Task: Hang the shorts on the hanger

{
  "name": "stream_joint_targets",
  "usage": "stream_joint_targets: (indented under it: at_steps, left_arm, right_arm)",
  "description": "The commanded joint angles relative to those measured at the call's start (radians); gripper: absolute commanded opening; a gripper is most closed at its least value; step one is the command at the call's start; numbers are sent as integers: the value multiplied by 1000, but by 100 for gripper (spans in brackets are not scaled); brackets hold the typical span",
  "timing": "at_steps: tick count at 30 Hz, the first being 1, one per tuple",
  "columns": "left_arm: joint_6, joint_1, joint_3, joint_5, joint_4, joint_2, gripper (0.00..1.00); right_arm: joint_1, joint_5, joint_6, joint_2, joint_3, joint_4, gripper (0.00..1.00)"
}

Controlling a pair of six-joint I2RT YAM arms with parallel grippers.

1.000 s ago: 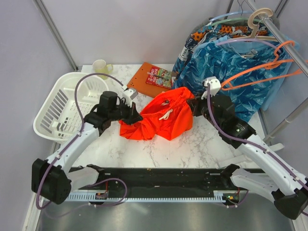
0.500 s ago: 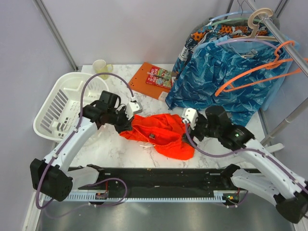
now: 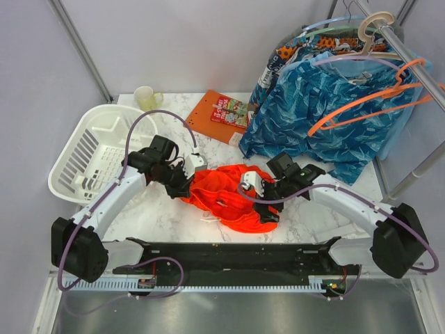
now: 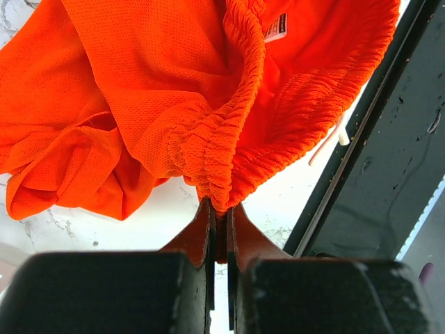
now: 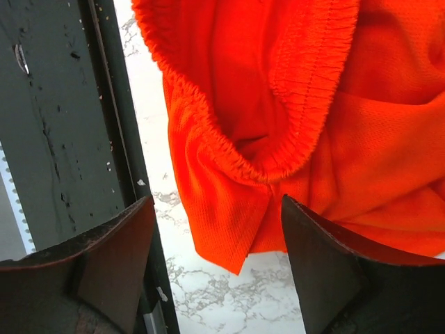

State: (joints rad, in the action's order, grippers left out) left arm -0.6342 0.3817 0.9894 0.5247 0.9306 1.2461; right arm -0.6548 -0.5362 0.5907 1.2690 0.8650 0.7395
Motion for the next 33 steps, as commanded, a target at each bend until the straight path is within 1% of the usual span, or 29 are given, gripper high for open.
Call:
stream_joint_targets:
  at_steps: [1,3,6,8,9,12,15,18,20,22,23,24,26,29,30,32,33]
  left_arm:
    - [-9,-3,2,11,-18,-4,2]
    - [-4,-3,0,9,-24,-4,2]
    - [4,-4,-5,8,-29,-4,2]
    - [7,-4,-8,6,-33,-8,2]
    - [13,-4,-9,5,-35,-10,2]
    - [34,-6,-11,11,-39,-16,2]
    - [51,-6,-15,24,-36,-20,2]
    - [48,-6,-15,20,-38,-30,2]
    - [47,-6,-14,21,-38,-33,2]
    - [48,-6,-6,20,-38,-30,2]
    - [48,-6,-3,21,-39,-27,2]
    - [56,-6,0,21,-41,-25,2]
    - [65,-9,14,26,-39,-24,2]
    - [96,-21,52,35,-39,-31,2]
    - [111,-26,93,35,-39,-36,2]
    - [142,-36,150,35,-39,-51,2]
    - [149,-40,184,32,-41,-57,2]
  right_arm:
    - [-17,-44,-29,91,51,-80,77]
    - [-25,-60,-40,130,63,-92,72]
    - [-43,-47,-60,151,62,-129,68]
    - [-51,-5,-74,171,58,-153,68]
    - [-54,7,-81,176,58,-164,64]
    - [-55,92,-139,207,63,-198,58]
    - [-52,180,-193,224,60,-210,60]
    - [-55,215,-222,210,37,-238,61]
    - [-55,209,-226,213,40,-242,58]
    - [-55,174,-227,207,48,-244,51]
    - [-54,157,-227,202,52,-242,44]
    - [-55,118,-226,182,61,-238,26]
    - [-55,94,-224,155,74,-218,0]
    - [-55,99,-215,78,112,-167,0]
    - [-54,114,-213,31,144,-155,0]
    - [-52,189,-210,-44,189,-112,0]
    - [-52,226,-215,-68,240,-105,0]
